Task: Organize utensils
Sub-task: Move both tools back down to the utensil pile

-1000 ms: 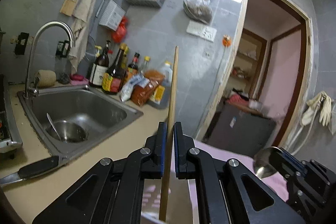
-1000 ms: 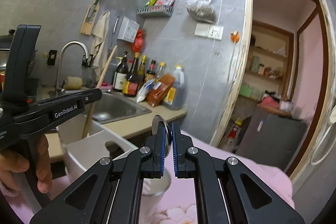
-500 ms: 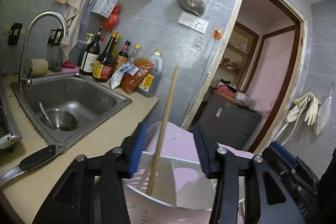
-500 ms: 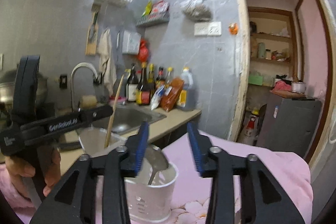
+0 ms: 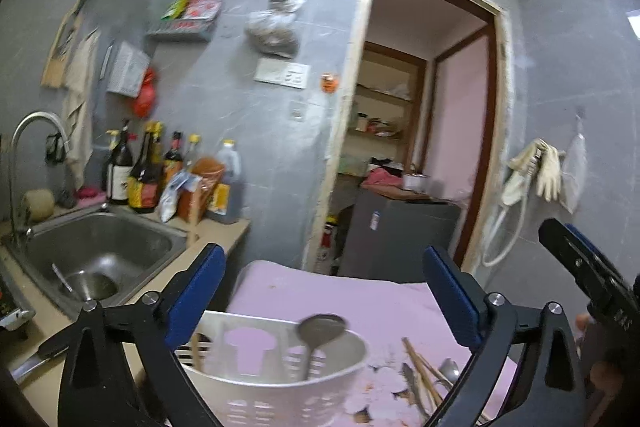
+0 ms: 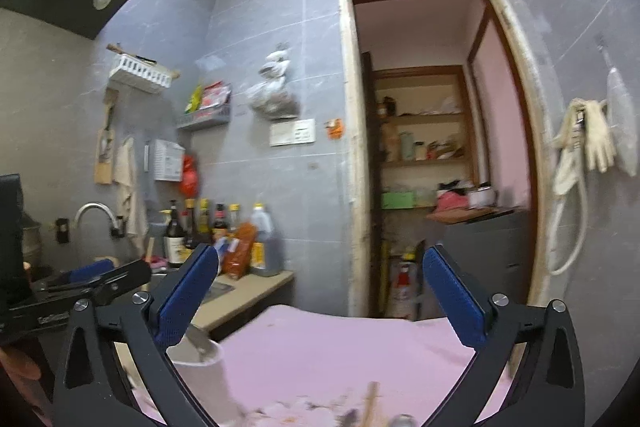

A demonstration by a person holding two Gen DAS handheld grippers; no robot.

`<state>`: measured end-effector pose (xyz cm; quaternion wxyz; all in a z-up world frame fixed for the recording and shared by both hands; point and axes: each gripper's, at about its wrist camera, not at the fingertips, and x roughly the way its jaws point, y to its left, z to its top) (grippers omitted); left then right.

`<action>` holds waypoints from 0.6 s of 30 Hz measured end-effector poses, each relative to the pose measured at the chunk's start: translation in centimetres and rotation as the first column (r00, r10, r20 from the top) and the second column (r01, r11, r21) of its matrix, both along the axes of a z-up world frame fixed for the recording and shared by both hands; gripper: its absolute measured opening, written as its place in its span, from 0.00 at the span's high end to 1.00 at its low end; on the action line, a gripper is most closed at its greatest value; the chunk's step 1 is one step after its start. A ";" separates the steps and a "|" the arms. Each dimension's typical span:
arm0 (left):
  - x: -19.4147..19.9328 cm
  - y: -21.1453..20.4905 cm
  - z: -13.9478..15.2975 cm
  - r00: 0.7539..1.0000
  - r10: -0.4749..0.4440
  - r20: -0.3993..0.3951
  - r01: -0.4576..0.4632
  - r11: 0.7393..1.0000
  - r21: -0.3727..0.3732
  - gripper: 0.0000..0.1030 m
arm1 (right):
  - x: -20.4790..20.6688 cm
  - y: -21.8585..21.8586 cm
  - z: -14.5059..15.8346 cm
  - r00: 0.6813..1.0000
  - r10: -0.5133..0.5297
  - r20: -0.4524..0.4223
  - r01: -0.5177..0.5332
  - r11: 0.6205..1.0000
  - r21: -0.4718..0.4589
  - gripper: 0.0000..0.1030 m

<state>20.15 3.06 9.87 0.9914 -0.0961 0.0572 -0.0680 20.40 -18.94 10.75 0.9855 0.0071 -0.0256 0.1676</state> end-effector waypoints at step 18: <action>2.4 -9.1 -5.0 0.933 -0.241 -0.265 0.254 0.967 0.015 0.04 | 1.9 -8.6 -6.6 0.938 -0.191 -0.290 0.149 0.976 -0.161 0.00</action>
